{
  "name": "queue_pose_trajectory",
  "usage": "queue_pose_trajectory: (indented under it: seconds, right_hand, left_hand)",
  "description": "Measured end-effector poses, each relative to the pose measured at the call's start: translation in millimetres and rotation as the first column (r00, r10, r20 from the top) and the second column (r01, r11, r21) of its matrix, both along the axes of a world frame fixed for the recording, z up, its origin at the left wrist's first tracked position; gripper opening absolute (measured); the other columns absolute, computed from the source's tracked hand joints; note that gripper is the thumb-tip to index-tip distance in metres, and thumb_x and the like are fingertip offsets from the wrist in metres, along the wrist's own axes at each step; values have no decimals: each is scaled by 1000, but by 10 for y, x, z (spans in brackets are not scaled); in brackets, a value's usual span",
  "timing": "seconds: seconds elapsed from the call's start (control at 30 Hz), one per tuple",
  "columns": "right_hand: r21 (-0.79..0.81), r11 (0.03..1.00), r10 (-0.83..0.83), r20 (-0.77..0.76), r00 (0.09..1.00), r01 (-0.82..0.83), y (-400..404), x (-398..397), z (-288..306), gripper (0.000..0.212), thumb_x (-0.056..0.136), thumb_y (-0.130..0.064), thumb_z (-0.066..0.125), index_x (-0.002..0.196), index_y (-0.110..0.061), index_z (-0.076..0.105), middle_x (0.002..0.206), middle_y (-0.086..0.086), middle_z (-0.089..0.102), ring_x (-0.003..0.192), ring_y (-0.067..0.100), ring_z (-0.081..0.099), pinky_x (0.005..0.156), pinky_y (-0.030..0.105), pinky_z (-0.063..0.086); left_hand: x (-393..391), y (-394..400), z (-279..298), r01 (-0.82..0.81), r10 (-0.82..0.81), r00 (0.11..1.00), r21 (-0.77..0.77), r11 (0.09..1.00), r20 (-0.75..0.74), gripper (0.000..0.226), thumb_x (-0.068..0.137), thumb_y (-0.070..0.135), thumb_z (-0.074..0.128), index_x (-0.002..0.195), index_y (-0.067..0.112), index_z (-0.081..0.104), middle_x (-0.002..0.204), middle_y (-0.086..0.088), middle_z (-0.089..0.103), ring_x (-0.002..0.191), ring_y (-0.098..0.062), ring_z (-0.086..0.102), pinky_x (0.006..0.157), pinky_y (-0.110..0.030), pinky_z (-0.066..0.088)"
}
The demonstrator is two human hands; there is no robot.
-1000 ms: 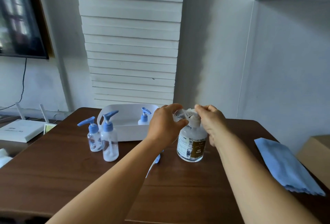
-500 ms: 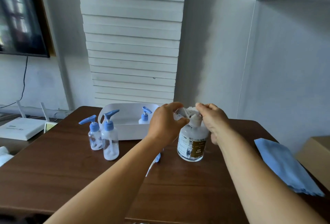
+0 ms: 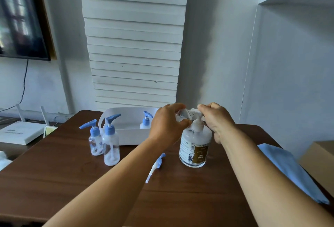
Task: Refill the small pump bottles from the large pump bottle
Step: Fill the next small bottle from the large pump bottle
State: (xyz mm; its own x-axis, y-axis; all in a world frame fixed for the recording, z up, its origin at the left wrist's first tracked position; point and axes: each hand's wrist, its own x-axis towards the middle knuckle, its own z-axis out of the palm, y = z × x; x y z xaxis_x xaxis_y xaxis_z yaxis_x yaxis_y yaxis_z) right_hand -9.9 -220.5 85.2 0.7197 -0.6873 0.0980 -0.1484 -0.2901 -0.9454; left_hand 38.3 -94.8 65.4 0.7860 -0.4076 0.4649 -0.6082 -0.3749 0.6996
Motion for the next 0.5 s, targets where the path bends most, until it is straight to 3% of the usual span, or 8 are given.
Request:
queue_pose_trajectory:
  seconds: [0.1, 0.27, 0.4, 0.5]
  right_hand:
    - [4, 1000, -23, 2, 1000, 23, 7, -3, -90, 21, 92, -33, 52, 88, -13, 56, 78, -2, 56, 73, 11, 49, 55, 25, 36]
    - [9, 1000, -1, -29, 1000, 2, 21, -50, -76, 23, 93, -35, 52, 92, -12, 57, 82, -2, 57, 84, 15, 51, 59, 26, 36]
    - [-7, 1000, 15, -16, 1000, -15, -1, -49, 8, 23, 93, -34, 52, 93, -12, 57, 81, -3, 57, 76, 10, 51, 59, 25, 37]
    - [23, 1000, -14, 6, 1000, 14, 17, -54, -117, 23, 93, -35, 51, 89, -13, 57, 78, -3, 56, 73, 10, 49, 56, 24, 36]
  left_hand:
    - [0, -9, -44, 6, -6, 1000, 12, 1000, -3, 45, 76, 26, 73, 119, 25, 61, 110, 4, 66, 100, -14, 60, 84, -24, 46]
    - [-32, 6, -57, 11, -10, 999, 9, 1000, -34, 45, 77, 26, 73, 120, 24, 60, 112, 3, 66, 100, -14, 60, 84, -23, 46]
    - [-16, 8, 30, 5, -5, 1000, 13, 1000, -8, 45, 76, 24, 72, 120, 24, 61, 110, 5, 67, 100, -13, 59, 79, -18, 39]
    - [-26, -12, -24, 6, -6, 1000, 36, 999, -16, 45, 76, 26, 73, 120, 25, 61, 111, 5, 66, 100, -13, 60, 82, -22, 44]
